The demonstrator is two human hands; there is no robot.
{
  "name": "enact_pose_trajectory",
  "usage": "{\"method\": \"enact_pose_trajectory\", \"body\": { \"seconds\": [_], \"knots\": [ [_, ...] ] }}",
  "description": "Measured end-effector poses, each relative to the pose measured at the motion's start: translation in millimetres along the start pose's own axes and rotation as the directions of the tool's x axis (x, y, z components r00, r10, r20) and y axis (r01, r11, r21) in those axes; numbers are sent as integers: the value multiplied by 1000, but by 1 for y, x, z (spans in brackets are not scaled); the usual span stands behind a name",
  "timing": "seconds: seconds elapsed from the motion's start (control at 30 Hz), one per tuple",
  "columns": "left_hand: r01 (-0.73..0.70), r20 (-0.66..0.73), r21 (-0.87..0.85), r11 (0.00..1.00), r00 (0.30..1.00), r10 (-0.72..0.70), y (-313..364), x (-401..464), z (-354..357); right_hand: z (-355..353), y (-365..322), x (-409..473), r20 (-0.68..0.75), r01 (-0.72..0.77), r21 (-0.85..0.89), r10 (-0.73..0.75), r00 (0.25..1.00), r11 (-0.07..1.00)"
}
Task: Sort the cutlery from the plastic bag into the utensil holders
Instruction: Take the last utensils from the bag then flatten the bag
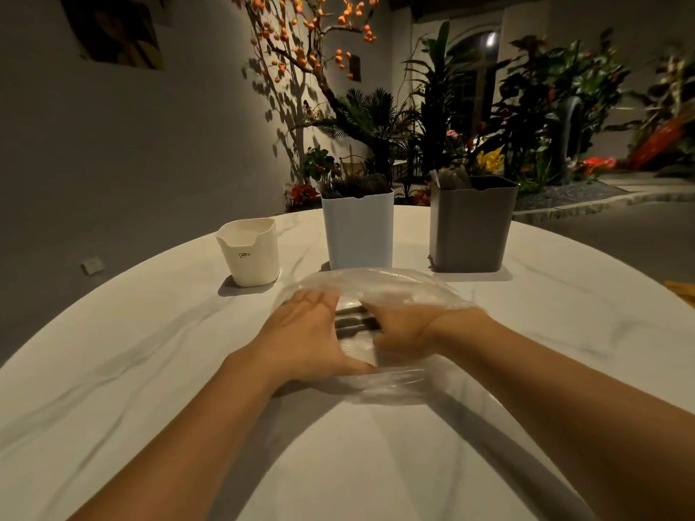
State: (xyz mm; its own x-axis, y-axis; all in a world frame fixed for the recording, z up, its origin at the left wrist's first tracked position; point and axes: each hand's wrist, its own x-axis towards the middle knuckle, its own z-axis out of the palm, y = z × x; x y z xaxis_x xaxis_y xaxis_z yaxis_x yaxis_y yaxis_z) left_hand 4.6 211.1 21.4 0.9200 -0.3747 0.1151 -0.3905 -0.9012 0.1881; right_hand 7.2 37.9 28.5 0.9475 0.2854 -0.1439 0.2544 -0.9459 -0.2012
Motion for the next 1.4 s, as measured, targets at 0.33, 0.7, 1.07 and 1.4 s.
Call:
{"method": "enact_pose_trajectory", "body": {
  "seconds": [0.33, 0.7, 1.07, 1.4],
  "knots": [
    [-59, -52, -215, 975, 997, 49, -9, -9, 4, 9, -19, -13, -159, 132, -99, -147, 976, 986],
    [-158, -393, -589, 792, 913, -110, -16, -7, 15, 3, -3, -23, -319, 19, 5, -16, 948, 1000],
    [-46, -429, -371, 928, 894, -127, -6, -7, 8, 3, -27, -33, -253, 430, 16, -413, 875, 903],
    [-20, -94, -209, 978, 996, 1, -16, -15, 1, -10, -2, -28, -405, 436, 689, -191, 894, 579]
  ]
}}
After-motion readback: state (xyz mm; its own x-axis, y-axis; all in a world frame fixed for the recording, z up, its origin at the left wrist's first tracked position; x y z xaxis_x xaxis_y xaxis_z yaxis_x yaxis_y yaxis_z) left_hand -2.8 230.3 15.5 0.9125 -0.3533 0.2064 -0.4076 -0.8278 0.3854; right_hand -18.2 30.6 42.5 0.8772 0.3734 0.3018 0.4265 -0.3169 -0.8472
